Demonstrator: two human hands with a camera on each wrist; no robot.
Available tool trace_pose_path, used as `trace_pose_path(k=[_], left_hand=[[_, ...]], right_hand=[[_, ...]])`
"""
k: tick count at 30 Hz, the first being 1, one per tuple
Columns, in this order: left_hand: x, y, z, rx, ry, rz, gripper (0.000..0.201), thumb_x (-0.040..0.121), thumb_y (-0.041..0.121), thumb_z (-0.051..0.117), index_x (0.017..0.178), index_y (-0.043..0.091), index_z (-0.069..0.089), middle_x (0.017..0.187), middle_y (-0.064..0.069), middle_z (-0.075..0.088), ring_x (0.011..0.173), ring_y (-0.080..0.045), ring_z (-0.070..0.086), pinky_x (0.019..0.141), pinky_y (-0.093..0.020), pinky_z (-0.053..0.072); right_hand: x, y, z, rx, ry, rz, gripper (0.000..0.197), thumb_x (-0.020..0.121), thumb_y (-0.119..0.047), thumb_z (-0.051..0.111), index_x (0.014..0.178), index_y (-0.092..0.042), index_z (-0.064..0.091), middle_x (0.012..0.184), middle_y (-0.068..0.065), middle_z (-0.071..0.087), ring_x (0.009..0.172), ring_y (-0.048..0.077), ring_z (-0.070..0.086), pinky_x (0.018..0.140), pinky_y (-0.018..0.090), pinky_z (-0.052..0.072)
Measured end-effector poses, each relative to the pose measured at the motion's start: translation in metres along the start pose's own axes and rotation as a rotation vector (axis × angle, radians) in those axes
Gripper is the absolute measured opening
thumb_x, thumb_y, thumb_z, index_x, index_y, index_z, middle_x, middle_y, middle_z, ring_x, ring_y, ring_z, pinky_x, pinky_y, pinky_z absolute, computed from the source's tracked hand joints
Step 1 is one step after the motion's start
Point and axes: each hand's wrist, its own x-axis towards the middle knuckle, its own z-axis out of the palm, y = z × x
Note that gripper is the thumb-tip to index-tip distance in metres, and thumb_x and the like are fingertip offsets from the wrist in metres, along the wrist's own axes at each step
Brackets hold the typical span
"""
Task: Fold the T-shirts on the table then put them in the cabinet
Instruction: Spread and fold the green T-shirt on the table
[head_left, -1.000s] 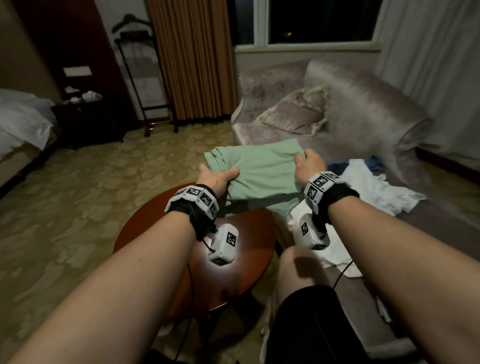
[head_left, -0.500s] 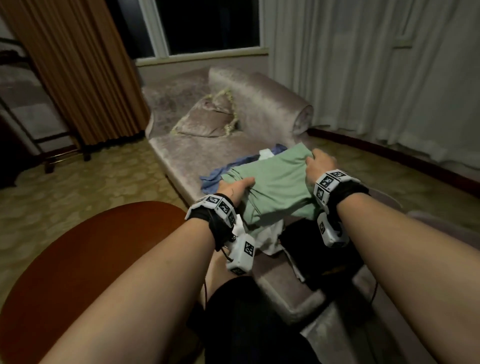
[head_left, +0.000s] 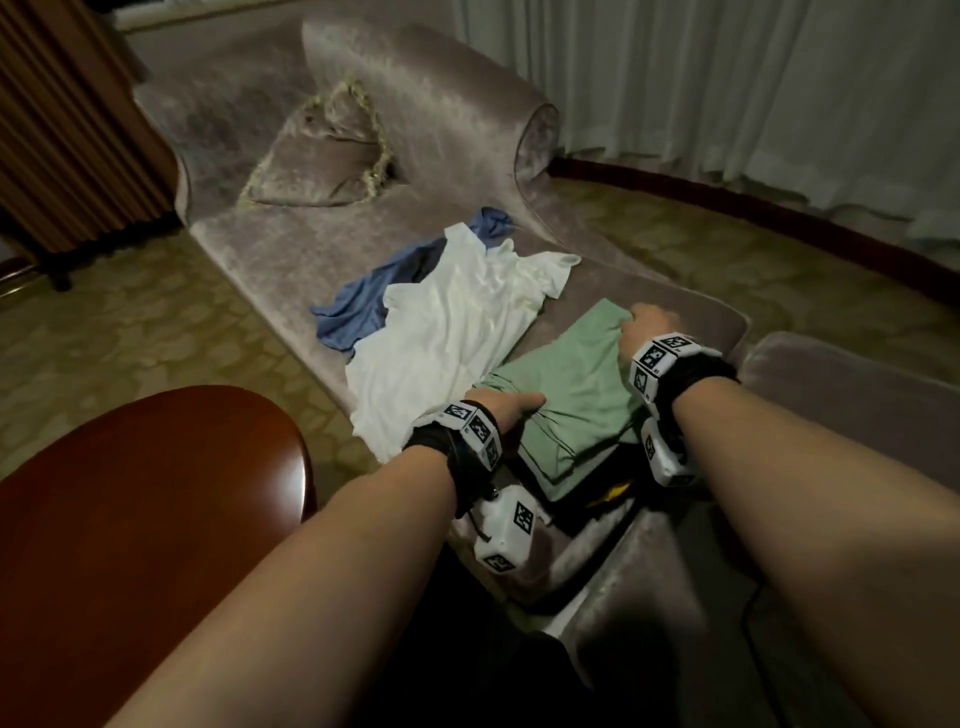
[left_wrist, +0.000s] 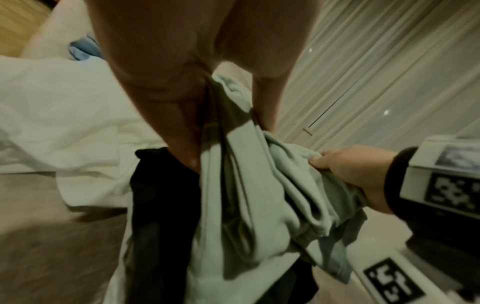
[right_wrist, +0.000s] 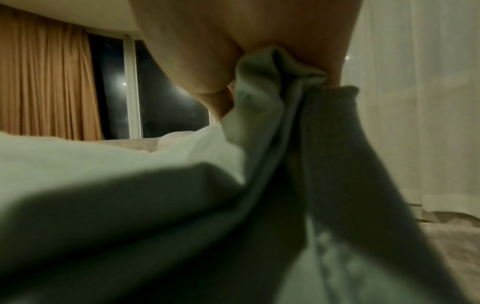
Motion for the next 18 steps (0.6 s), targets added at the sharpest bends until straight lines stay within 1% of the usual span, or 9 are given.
trace_pose_path(k=[1,2,3,4,6,9,13,15,18], left_hand=[[-0.017,0.004,0.001,0.07,0.024,-0.013,0.116,0.037,0.049,0.089,0.135,0.004,0.048,0.127,-0.019,0.059,0.11,-0.036,0.062,0.092,-0.05,0.052],[-0.023,0.005,0.003,0.15,0.064,-0.005,0.12,0.052,0.047,0.089,0.147,0.006,0.029,0.141,-0.018,0.045,0.123,-0.034,0.052,0.101,-0.045,0.046],[-0.021,0.001,0.004,0.255,0.113,0.018,0.124,0.062,0.046,0.085,0.153,0.011,0.007,0.15,-0.015,0.029,0.133,-0.032,0.04,0.108,-0.042,0.037],[-0.02,-0.001,0.004,0.399,0.156,0.062,0.126,0.066,0.05,0.081,0.152,0.019,-0.005,0.155,-0.015,0.017,0.139,-0.033,0.029,0.112,-0.043,0.03],[-0.019,-0.001,0.001,0.661,0.147,0.14,0.119,0.064,0.065,0.074,0.152,0.031,0.002,0.157,-0.014,0.006,0.141,-0.038,0.021,0.114,-0.047,0.025],[-0.007,-0.002,-0.002,0.77,0.061,0.134,0.107,0.062,0.074,0.069,0.148,0.03,0.023,0.154,-0.013,0.014,0.138,-0.039,0.026,0.112,-0.048,0.029],[0.001,0.006,-0.018,0.516,0.093,0.125,0.111,0.063,0.074,0.068,0.15,0.021,0.023,0.153,-0.012,0.026,0.138,-0.033,0.032,0.112,-0.043,0.032],[0.007,0.013,-0.04,0.405,0.142,0.115,0.101,0.073,0.067,0.065,0.15,0.017,0.023,0.153,-0.012,0.029,0.137,-0.032,0.035,0.111,-0.041,0.033],[0.013,0.018,-0.083,0.301,0.228,0.124,0.085,0.085,0.057,0.06,0.149,0.011,0.028,0.152,-0.011,0.033,0.136,-0.031,0.036,0.11,-0.037,0.032]], right_hand=[[0.002,0.002,0.005,-0.019,-0.022,0.021,0.024,0.094,-0.019,0.044,0.111,-0.011,0.058,0.126,0.021,0.054,0.114,0.041,0.053,0.098,0.047,0.044],[0.003,0.003,0.008,-0.045,-0.042,0.043,0.025,0.093,-0.019,0.045,0.114,-0.012,0.058,0.128,0.02,0.053,0.117,0.04,0.051,0.101,0.05,0.042],[0.005,0.003,0.013,-0.06,-0.05,0.058,0.028,0.094,-0.021,0.045,0.118,-0.012,0.056,0.131,0.019,0.051,0.121,0.039,0.048,0.103,0.051,0.04],[0.005,0.002,0.015,-0.072,-0.054,0.068,0.032,0.094,-0.023,0.045,0.123,-0.014,0.054,0.134,0.018,0.047,0.125,0.039,0.044,0.105,0.052,0.037],[0.007,-0.003,0.019,-0.076,-0.053,0.064,0.037,0.093,-0.025,0.046,0.129,-0.015,0.05,0.138,0.017,0.041,0.128,0.04,0.039,0.106,0.05,0.036],[0.013,-0.025,0.021,-0.001,-0.048,0.026,0.037,0.093,-0.023,0.049,0.127,-0.01,0.055,0.135,0.018,0.048,0.123,0.039,0.046,0.102,0.044,0.042],[0.01,-0.069,0.017,0.047,-0.113,-0.009,0.031,0.097,-0.018,0.046,0.12,-0.003,0.059,0.127,0.015,0.057,0.118,0.035,0.053,0.098,0.037,0.045],[0.002,-0.09,0.018,0.016,-0.199,-0.075,0.029,0.1,-0.013,0.039,0.119,-0.001,0.058,0.126,0.015,0.057,0.118,0.032,0.053,0.09,0.031,0.043],[-0.006,-0.124,0.032,-0.124,-0.346,-0.21,0.028,0.099,-0.009,0.039,0.12,-0.002,0.055,0.128,0.016,0.055,0.118,0.03,0.053,0.094,0.033,0.043]])
